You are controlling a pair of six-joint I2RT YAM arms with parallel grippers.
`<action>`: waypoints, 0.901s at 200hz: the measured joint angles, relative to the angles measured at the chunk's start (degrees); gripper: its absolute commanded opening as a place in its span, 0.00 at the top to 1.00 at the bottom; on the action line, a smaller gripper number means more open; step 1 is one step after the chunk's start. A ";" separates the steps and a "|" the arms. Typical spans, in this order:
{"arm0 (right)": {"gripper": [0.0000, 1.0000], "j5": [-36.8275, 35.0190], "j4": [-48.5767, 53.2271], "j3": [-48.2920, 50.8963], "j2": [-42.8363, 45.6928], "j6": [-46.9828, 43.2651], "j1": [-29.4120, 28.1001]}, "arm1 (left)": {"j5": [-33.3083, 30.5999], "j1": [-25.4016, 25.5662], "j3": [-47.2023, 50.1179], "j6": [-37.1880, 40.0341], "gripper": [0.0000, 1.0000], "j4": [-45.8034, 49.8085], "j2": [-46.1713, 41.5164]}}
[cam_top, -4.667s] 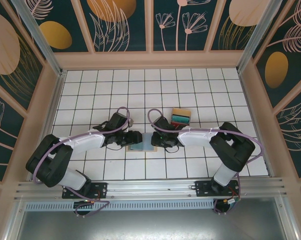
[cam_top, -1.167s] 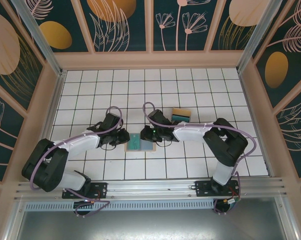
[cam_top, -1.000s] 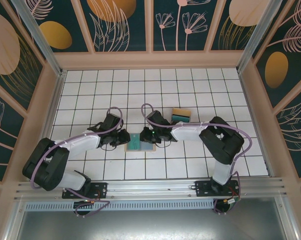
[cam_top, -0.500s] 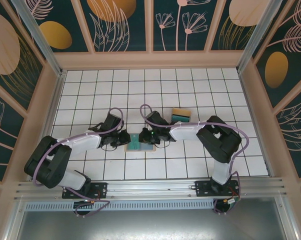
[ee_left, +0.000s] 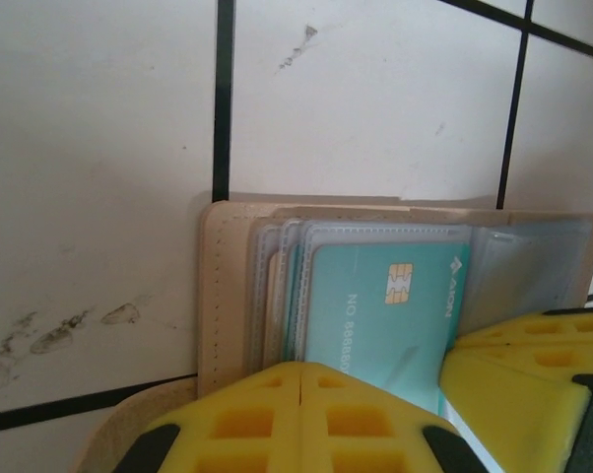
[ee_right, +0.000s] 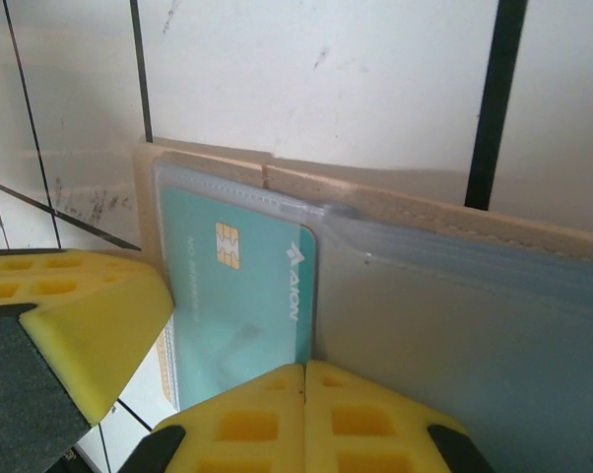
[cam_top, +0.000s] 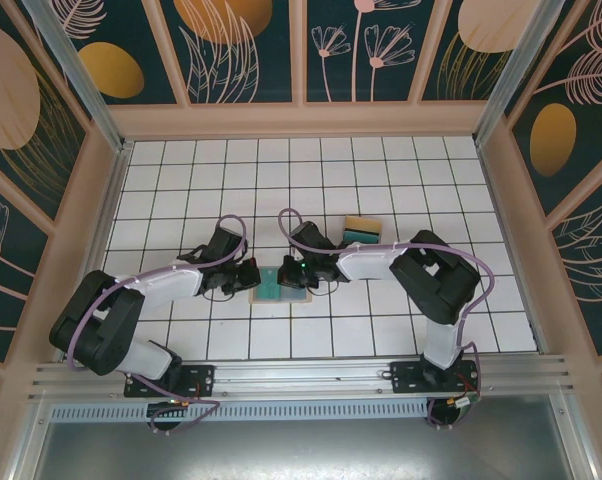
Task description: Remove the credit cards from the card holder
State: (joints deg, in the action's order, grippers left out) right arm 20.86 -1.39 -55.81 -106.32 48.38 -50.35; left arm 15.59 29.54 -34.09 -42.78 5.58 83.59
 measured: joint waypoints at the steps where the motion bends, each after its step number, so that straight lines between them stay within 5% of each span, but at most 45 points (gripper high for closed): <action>1: 1.00 0.00 0.02 0.00 0.00 0.00 0.00 | 0.00 0.00 0.00 -0.04 1.00 0.00 0.00; 140: 1.00 -0.85 0.50 3.72 3.34 -0.22 1.29 | -1.09 0.02 -1.33 -0.13 1.00 0.46 1.29; 180: 0.90 -0.85 1.25 2.34 3.34 -0.76 1.11 | -1.49 0.02 -1.31 -0.13 0.96 1.18 0.55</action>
State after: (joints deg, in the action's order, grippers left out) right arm 20.01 -0.14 -53.47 -102.98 47.62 -49.23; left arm 14.11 29.56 -35.40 -42.92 6.76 84.14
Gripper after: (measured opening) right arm 0.087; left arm 0.060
